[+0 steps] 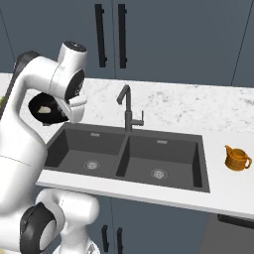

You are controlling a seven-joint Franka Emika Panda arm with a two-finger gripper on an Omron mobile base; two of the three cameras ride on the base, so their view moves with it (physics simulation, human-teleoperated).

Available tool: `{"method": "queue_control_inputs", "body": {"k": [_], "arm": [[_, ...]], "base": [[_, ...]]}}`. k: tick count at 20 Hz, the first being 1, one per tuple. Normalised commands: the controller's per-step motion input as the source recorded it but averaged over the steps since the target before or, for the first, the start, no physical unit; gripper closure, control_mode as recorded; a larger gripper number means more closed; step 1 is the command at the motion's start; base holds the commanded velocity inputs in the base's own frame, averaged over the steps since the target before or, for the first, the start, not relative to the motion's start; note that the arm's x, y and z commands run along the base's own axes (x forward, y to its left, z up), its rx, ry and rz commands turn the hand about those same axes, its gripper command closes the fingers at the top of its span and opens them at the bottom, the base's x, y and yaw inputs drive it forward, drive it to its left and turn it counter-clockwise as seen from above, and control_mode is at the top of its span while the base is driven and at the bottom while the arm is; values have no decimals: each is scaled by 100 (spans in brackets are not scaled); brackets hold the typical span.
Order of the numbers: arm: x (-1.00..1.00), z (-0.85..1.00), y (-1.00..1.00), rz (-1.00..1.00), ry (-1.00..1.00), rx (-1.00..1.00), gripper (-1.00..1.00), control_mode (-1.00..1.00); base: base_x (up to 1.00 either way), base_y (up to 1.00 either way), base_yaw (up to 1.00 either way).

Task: Pick the garlic from the sink and place it in the bowl. Then pick the bowl and place it in the microwave. Then close the microwave door and press the start button.

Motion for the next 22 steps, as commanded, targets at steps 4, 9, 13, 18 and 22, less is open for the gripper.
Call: {"method": "queue_control_inputs", "body": {"k": [4,9,13,18,22], "arm": [[0,0,0,0,0,0,100,100],[0,0,0,0,0,0,100,100],[0,0,0,0,0,0,100,100],[0,0,0,0,0,0,100,100],[0,0,0,0,0,0,100,100]], "base": [[-33,-1,0],[-93,-16,-3],[-100,-5,-7],[-53,0,-14],[-16,0,-63]]}}
